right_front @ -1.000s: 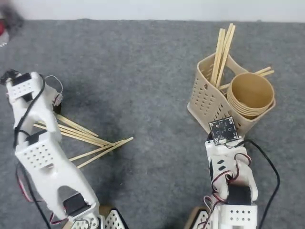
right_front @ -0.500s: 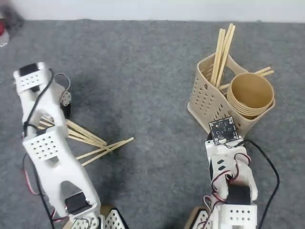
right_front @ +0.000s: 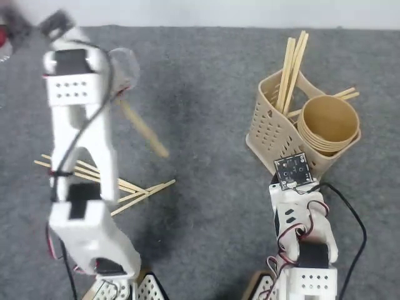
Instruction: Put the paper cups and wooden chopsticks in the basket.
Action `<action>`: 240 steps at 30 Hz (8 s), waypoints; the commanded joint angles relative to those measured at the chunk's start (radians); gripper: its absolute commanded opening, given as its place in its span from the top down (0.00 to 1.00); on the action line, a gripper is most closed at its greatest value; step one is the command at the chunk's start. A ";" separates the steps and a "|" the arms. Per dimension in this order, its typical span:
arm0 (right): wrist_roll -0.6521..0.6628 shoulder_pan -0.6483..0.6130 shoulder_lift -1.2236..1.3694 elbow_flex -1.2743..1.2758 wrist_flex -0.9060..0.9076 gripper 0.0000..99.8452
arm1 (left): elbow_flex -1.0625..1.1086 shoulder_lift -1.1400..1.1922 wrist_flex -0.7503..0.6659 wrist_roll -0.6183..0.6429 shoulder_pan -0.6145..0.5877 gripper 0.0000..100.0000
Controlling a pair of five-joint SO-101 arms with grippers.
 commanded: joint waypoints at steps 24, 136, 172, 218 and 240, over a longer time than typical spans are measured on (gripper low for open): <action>-0.003 0.012 -0.013 0.012 -0.013 0.99 | 0.367 -0.282 -1.177 -0.434 0.690 0.99; -0.003 0.008 -0.013 0.014 -0.021 0.99 | -0.974 1.177 -0.382 -1.521 0.107 0.99; -0.003 0.008 -0.013 0.014 -0.021 0.99 | -0.423 0.859 -1.048 -1.080 0.071 0.85; -0.003 0.008 -0.013 0.014 -0.021 0.99 | -0.371 0.701 -0.104 -1.642 0.095 0.82; -0.003 -0.036 -0.013 0.014 0.008 0.99 | -0.455 0.842 0.054 -1.870 0.120 0.91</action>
